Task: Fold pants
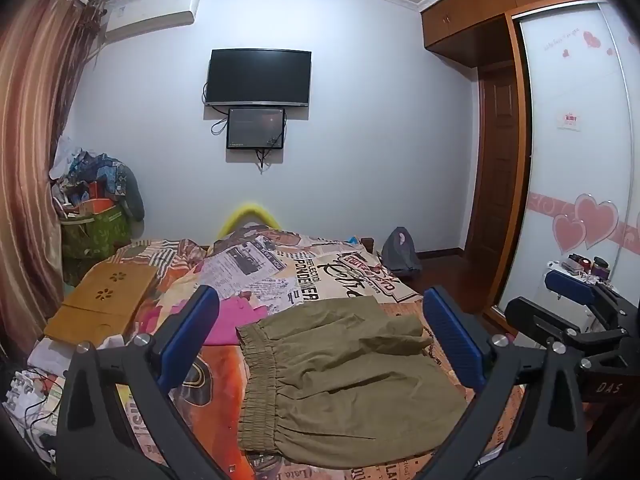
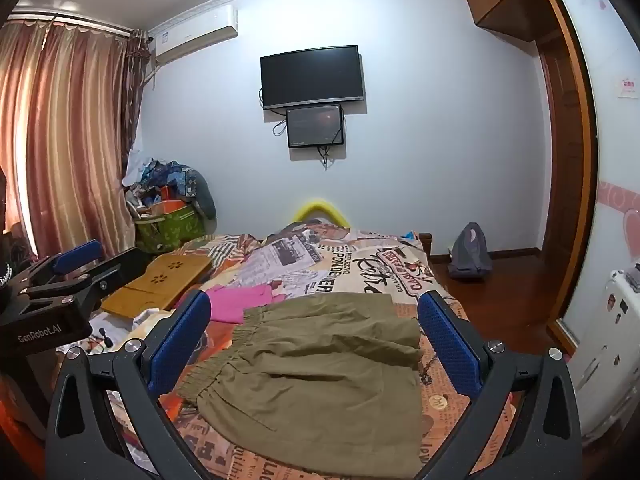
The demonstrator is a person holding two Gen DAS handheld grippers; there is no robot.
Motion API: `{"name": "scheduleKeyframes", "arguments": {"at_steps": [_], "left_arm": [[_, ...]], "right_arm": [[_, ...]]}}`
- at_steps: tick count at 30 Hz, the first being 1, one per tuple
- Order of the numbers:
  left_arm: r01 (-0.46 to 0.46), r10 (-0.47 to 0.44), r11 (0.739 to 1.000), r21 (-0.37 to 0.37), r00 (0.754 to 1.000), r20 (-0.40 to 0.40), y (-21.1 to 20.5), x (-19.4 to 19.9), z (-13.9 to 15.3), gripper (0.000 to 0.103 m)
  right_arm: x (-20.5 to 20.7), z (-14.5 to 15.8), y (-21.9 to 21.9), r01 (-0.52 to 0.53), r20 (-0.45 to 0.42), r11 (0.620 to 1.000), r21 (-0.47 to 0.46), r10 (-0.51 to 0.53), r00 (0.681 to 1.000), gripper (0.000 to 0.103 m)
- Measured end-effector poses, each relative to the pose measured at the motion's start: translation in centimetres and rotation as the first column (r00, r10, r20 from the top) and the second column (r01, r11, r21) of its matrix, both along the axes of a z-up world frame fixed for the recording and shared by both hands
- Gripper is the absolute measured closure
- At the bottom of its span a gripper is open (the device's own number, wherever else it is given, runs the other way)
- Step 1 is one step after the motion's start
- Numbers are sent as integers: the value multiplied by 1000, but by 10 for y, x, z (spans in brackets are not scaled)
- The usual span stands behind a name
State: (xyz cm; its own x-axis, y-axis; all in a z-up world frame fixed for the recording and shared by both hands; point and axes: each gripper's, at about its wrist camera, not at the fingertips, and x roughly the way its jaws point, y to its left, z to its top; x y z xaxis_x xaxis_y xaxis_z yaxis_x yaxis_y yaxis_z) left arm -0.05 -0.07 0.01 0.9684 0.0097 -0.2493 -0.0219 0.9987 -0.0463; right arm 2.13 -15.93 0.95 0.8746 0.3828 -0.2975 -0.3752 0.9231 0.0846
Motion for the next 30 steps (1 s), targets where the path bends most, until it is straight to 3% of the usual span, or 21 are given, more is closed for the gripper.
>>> {"name": "scheduleKeyframes", "arguments": {"at_steps": [30], "left_arm": [[19, -19, 1000, 23, 1000, -18, -2, 4, -9, 0]], "right_arm": [[0, -1, 6, -6, -14, 1000, 4, 6, 1000, 0]]}}
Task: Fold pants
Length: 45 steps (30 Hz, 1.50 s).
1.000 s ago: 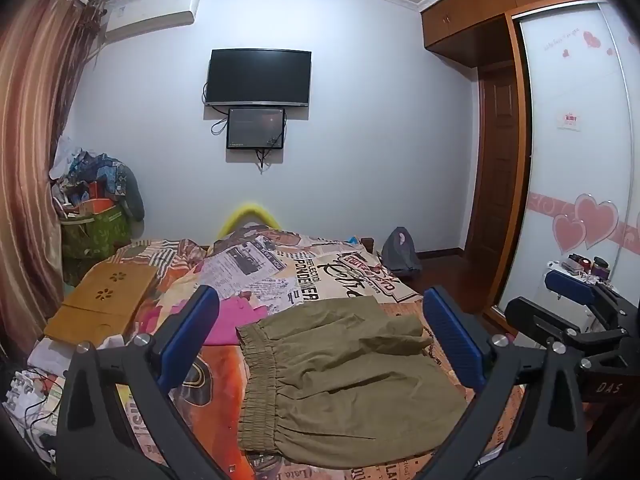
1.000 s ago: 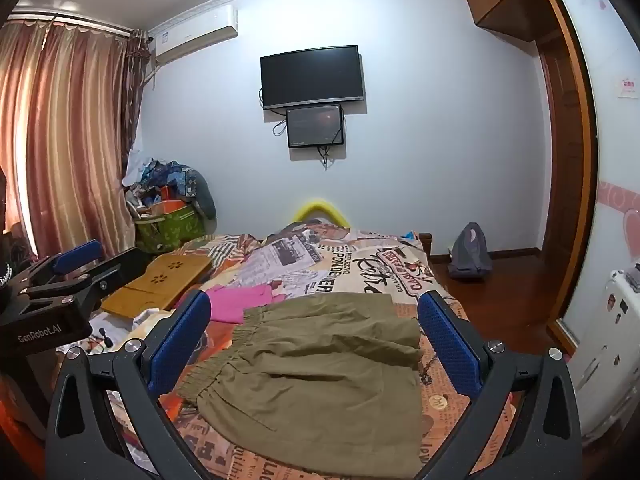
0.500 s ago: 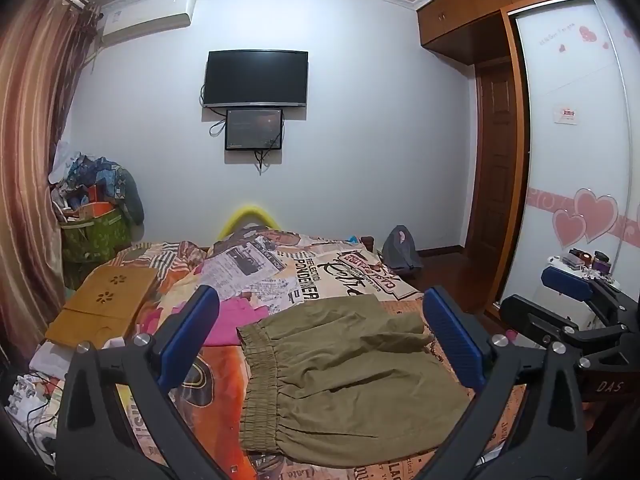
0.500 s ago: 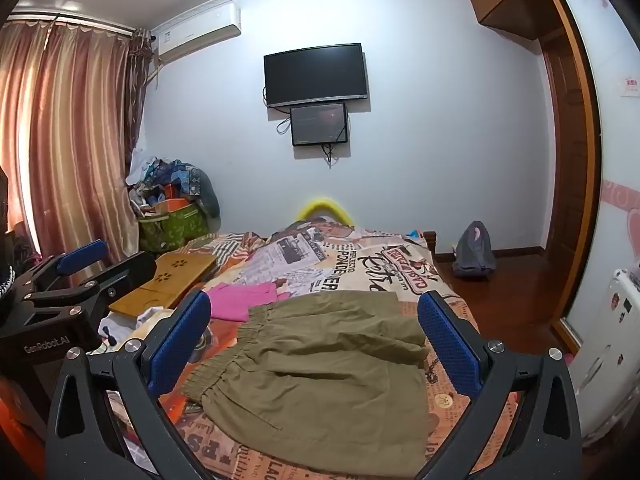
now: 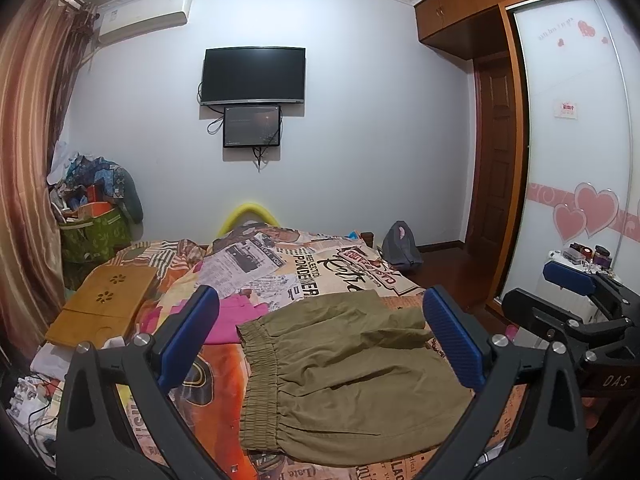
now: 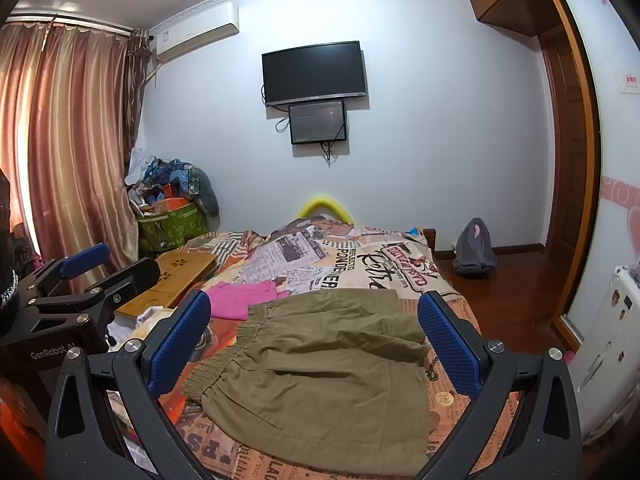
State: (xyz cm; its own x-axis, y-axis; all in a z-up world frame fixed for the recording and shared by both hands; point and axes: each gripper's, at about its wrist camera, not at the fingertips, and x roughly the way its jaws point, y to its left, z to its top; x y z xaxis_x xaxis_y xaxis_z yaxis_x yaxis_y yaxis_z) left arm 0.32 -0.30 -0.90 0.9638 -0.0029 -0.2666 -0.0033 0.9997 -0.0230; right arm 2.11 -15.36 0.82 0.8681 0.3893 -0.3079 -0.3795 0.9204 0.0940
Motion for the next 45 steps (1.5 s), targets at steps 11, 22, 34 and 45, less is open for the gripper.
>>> {"name": "scheduleKeyframes", "arguments": {"at_steps": [11, 22, 34, 45], "left_arm": [[2, -2, 1000, 6, 1000, 1, -1, 0, -1, 0], [3, -3, 1000, 11, 1000, -7, -2, 2, -5, 0], [-3, 3, 1000, 11, 1000, -5, -2, 2, -5, 0], [-6, 6, 1000, 20, 1000, 1, -2, 0, -4, 0]], "right_arm": [[4, -4, -2, 2, -7, 1000, 0, -2, 1000, 0], [3, -4, -3, 4, -11, 1000, -3, -4, 1000, 0], [3, -3, -3, 1, -12, 1000, -1, -1, 1000, 0], [3, -4, -4, 0, -11, 1000, -3, 0, 1000, 0]]}}
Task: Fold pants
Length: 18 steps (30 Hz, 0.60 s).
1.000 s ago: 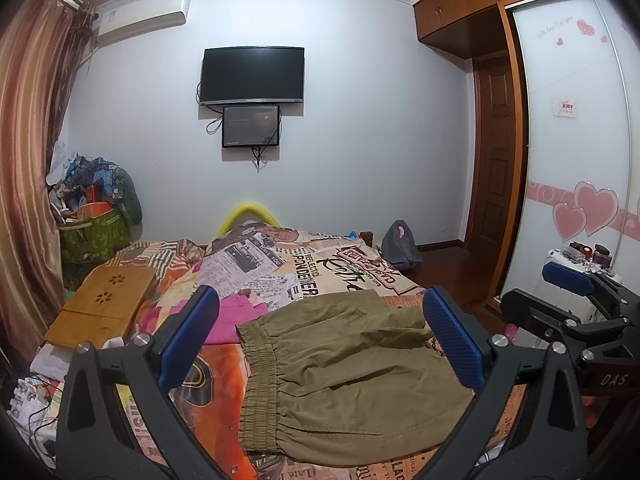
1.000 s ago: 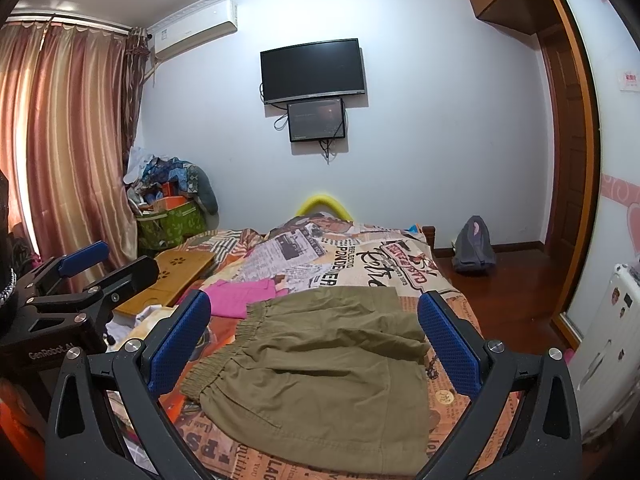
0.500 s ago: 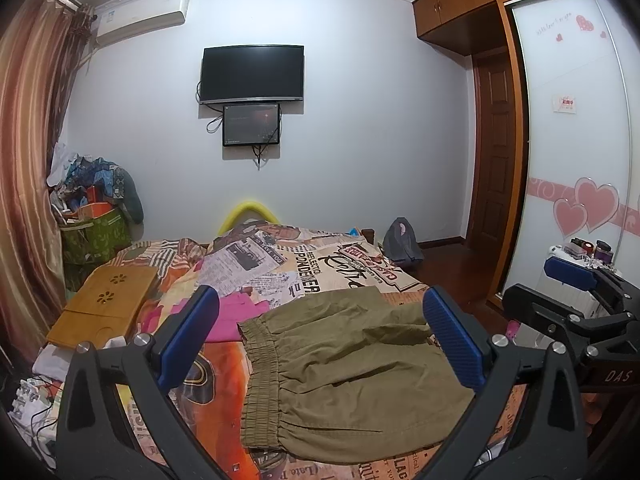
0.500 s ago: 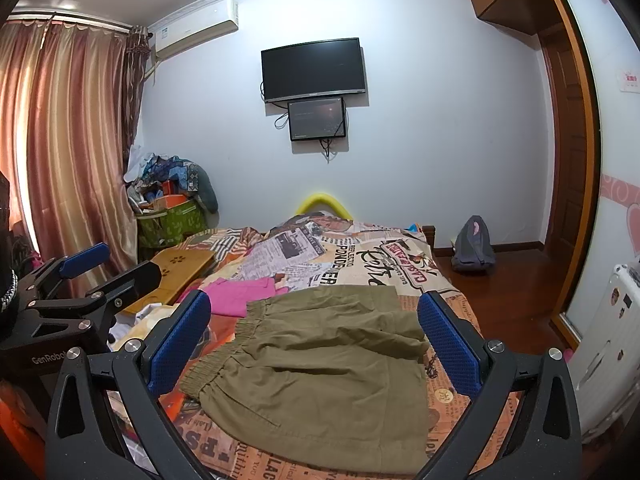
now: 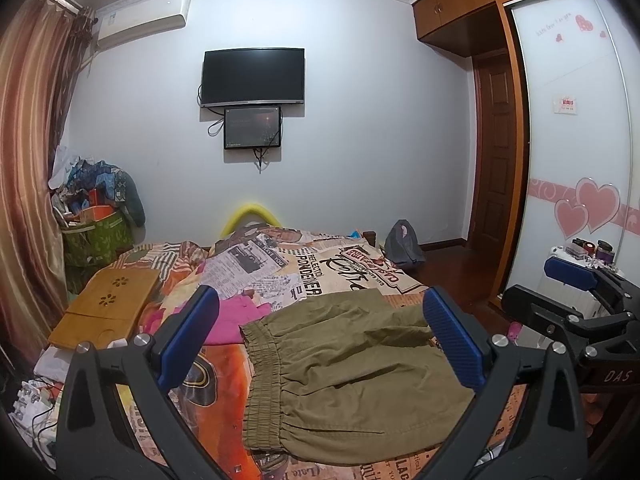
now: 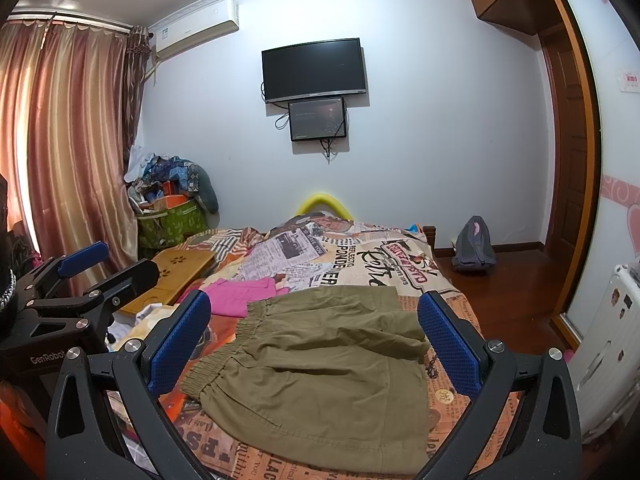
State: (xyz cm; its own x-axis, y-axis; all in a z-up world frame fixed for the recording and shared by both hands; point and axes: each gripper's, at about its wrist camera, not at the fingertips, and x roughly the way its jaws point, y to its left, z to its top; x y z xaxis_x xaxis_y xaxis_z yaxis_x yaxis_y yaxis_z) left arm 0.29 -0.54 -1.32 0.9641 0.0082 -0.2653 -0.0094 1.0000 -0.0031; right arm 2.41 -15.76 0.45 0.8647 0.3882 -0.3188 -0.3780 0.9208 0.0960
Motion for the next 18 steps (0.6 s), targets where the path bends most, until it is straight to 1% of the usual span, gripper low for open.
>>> {"name": "scheduleKeyframes", "arguments": {"at_steps": [18], "left_arm": [[4, -4, 1000, 2, 1000, -6, 3, 6, -2, 0]], "right_arm": [[5, -2, 1, 5, -7, 1000, -3, -5, 1000, 0]]}}
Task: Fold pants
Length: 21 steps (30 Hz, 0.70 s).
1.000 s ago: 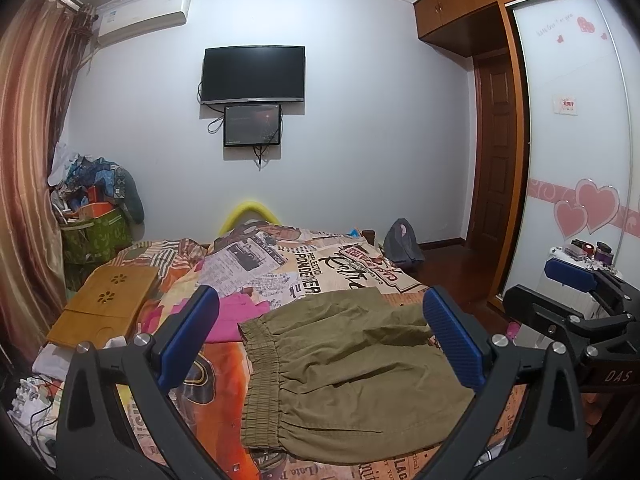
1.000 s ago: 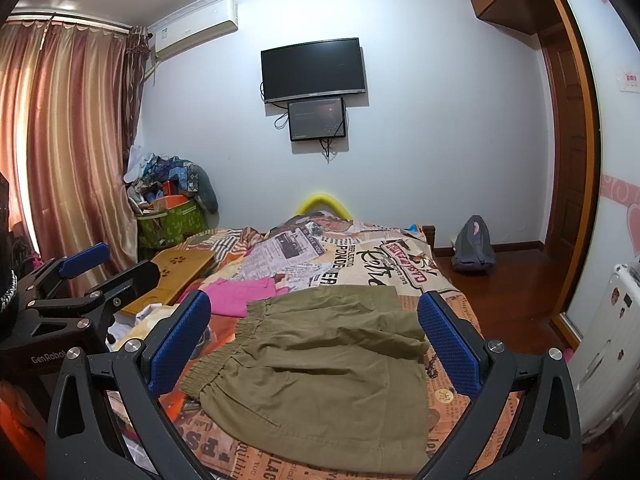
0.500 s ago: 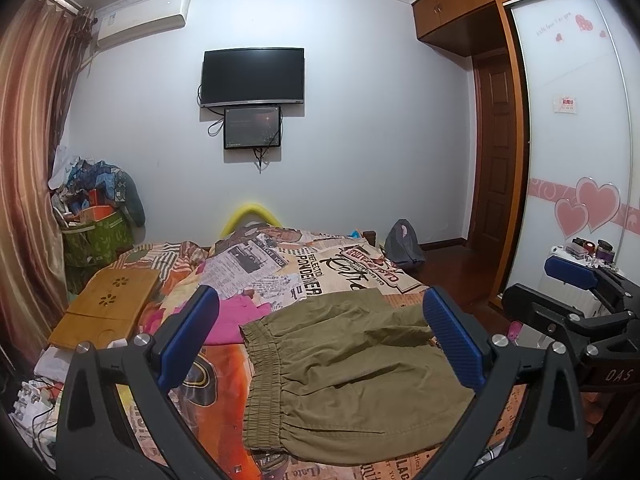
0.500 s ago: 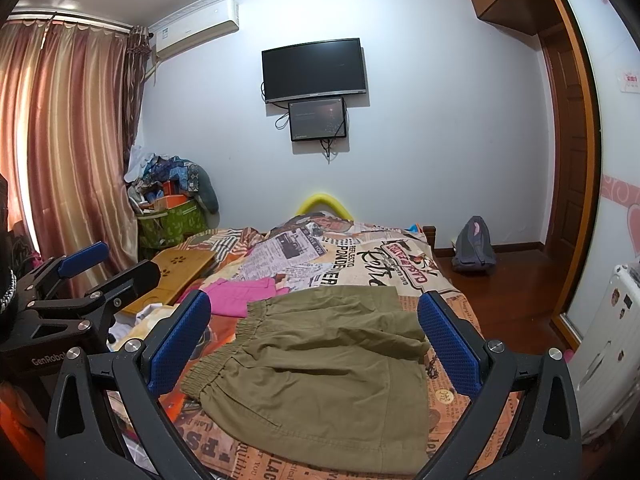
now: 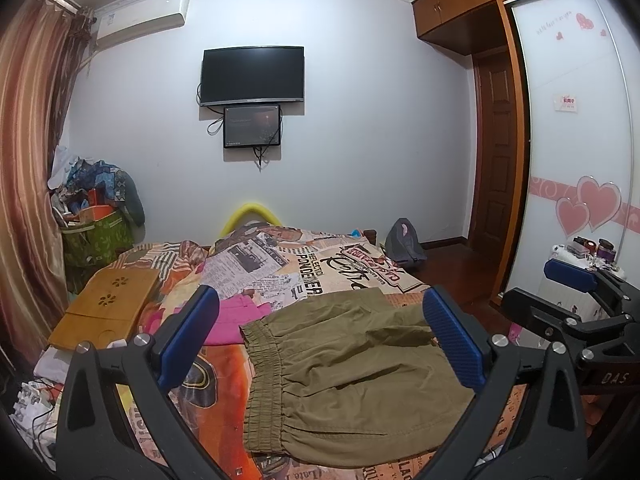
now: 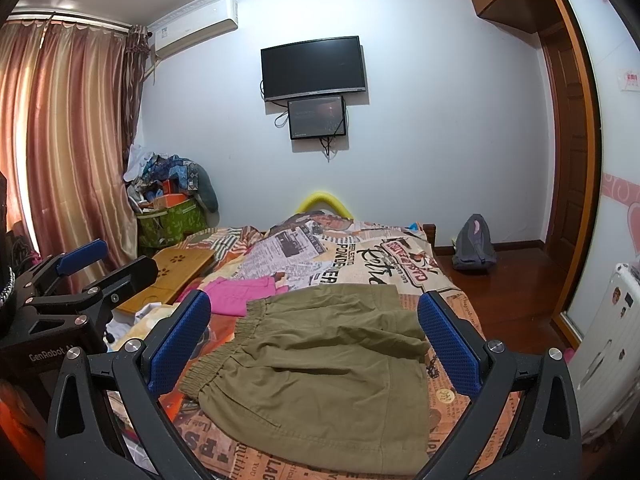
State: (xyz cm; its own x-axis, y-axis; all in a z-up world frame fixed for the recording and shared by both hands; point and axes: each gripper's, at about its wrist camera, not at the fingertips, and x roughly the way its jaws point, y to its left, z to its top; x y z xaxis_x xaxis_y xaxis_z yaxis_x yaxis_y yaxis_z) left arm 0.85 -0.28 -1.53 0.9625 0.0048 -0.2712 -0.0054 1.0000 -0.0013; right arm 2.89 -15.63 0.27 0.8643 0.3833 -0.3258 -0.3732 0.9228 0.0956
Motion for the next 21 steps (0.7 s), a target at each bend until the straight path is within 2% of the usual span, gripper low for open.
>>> {"name": "scheduleKeyframes", "arguments": {"at_steps": [7, 12, 18, 21], "left_arm": [[-22, 22, 1000, 4, 999, -42, 14, 33, -12, 0], [-42, 43, 999, 12, 989, -140, 39, 86, -30, 0], [-92, 87, 996, -4, 955, -284, 80, 159, -60, 0], [-114, 106, 993, -7, 939, -329, 98, 194, -72, 0]], "right_arm": [[33, -15, -10, 60, -25, 997, -44, -61, 998, 0], [80, -34, -28, 98, -88, 992, -77, -105, 991, 0], [135, -53, -44, 100, -163, 988, -118, -119, 979, 0], [161, -60, -47, 86, -193, 988, -126, -109, 975, 0]]}}
